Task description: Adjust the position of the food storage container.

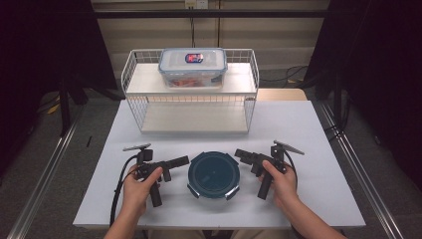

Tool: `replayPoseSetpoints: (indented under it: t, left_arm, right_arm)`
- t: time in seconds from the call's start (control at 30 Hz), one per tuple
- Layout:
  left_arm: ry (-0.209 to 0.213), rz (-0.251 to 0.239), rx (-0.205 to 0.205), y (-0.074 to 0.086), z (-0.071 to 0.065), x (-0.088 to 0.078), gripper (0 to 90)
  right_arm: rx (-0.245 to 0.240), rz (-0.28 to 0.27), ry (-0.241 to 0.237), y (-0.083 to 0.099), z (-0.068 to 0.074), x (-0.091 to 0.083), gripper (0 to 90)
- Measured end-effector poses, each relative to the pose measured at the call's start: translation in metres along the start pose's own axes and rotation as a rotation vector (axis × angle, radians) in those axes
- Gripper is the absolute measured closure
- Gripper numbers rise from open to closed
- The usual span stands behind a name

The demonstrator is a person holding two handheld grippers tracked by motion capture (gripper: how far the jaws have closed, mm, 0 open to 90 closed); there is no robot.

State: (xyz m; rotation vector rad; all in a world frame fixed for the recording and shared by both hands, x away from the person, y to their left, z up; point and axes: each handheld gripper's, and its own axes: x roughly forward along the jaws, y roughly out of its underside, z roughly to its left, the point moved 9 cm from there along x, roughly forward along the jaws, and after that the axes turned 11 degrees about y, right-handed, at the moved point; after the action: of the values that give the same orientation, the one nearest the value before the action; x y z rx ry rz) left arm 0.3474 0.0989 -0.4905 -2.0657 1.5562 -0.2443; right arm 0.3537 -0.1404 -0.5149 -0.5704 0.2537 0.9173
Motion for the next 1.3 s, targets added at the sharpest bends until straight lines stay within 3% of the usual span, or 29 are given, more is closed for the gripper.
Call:
replayPoseSetpoints:
  t: [0.13, 0.37, 0.5, 0.77, 0.97, 1.2, 1.3]
  left_arm:
    - [-0.006, 0.013, -0.003, 0.002, 0.001, 0.003, 11.6]
    - [-0.001, 0.038, -0.016, 0.010, 0.001, 0.009, 13.9]
    - [0.009, 0.041, -0.050, 0.013, 0.001, 0.009, 16.4]
    - [0.023, 0.038, -0.039, 0.013, -0.002, 0.008, 23.4]
    - [0.022, 0.058, -0.083, 0.020, -0.002, 0.013, 30.8]
    - [0.006, 0.048, -0.082, 0.022, 0.001, 0.014, 36.6]
    - [0.003, 0.045, -0.102, 0.023, 0.001, 0.014, 41.1]
  right_arm:
    - [-0.027, -0.012, 0.001, 0.000, 0.005, -0.010, 34.8]
    - [-0.065, 0.013, 0.004, 0.016, 0.011, -0.017, 40.0]
    - [-0.072, 0.021, 0.014, 0.024, 0.010, -0.022, 44.1]
    - [-0.052, 0.039, 0.012, 0.031, 0.009, -0.026, 53.2]
    - [-0.053, 0.054, -0.008, 0.036, 0.012, -0.026, 57.1]
    - [-0.032, 0.070, -0.011, 0.041, 0.010, -0.026, 62.9]
    - [-0.029, 0.070, -0.021, 0.042, 0.011, -0.024, 65.2]
